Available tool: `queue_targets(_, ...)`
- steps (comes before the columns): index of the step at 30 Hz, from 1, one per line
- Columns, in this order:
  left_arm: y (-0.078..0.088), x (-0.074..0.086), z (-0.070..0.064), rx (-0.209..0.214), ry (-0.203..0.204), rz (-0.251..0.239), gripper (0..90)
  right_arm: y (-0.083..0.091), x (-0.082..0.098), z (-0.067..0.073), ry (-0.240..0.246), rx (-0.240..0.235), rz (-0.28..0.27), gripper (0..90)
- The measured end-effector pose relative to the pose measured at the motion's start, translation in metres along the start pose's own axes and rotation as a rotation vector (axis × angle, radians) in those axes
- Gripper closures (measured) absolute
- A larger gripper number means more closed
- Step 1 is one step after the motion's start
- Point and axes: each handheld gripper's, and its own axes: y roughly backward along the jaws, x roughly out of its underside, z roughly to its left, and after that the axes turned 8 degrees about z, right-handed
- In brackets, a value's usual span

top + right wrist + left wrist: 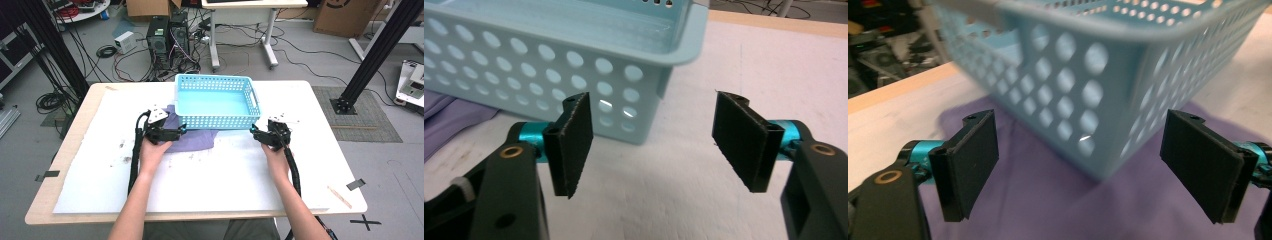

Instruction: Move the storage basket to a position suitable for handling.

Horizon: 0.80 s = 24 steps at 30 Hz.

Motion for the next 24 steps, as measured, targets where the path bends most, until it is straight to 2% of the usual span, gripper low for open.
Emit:
queue_targets(2,0.011,0.009,0.003,-0.017,0.024,-0.023,15.6,0.004,0.003,0.001,0.001,-0.003,-0.014,30.6)
queue_targets(3,0.018,0.013,0.005,-0.021,0.031,-0.035,15.6,0.008,0.006,0.002,0.012,-0.010,-0.033,30.5)
queue_targets(4,0.031,0.020,0.008,-0.027,0.045,-0.053,15.5,0.016,0.010,0.006,0.034,-0.026,-0.058,30.5)
queue_targets(5,0.031,0.020,0.008,-0.027,0.045,-0.053,15.5,0.016,0.010,0.006,0.034,-0.026,-0.058,30.5)
queue_targets(6,0.044,0.027,0.009,-0.035,0.051,-0.072,15.4,0.022,0.014,0.011,0.059,-0.047,-0.073,30.2)
queue_targets(8,0.055,0.033,0.010,-0.037,0.055,-0.086,15.4,0.024,0.017,0.015,0.086,-0.059,-0.079,29.3)
queue_targets(11,0.065,0.039,0.010,-0.032,0.064,-0.080,15.4,0.025,0.018,0.020,0.095,-0.073,-0.070,28.5)
queue_targets(12,0.072,0.046,0.011,-0.027,0.083,-0.067,15.4,0.024,0.019,0.025,0.102,-0.089,-0.069,27.4)
queue_targets(15,0.078,0.053,0.011,-0.040,0.101,-0.059,15.4,0.022,0.019,0.030,0.103,-0.101,-0.070,27.0)
queue_targets(16,0.082,0.059,0.012,-0.055,0.116,-0.055,15.6,0.020,0.019,0.036,0.121,-0.094,-0.078,26.9)
queue_targets(18,0.083,0.062,0.014,-0.049,0.148,-0.021,15.6,0.019,0.018,0.044,0.134,-0.095,-0.083,27.2)
queue_targets(19,0.083,0.062,0.014,-0.049,0.148,-0.021,15.6,0.019,0.018,0.044,0.134,-0.095,-0.083,27.2)
queue_targets(21,0.084,0.065,0.015,-0.041,0.171,-0.005,15.6,0.014,0.015,0.054,0.125,-0.127,-0.077,28.5)
queue_targets(23,0.084,0.068,0.015,-0.035,0.173,-0.004,15.9,0.012,0.014,0.056,0.121,-0.141,-0.076,31.0)
queue_targets(24,0.083,0.068,0.015,-0.045,0.161,0.001,15.9,0.005,0.012,0.065,0.120,-0.187,-0.058,32.5)
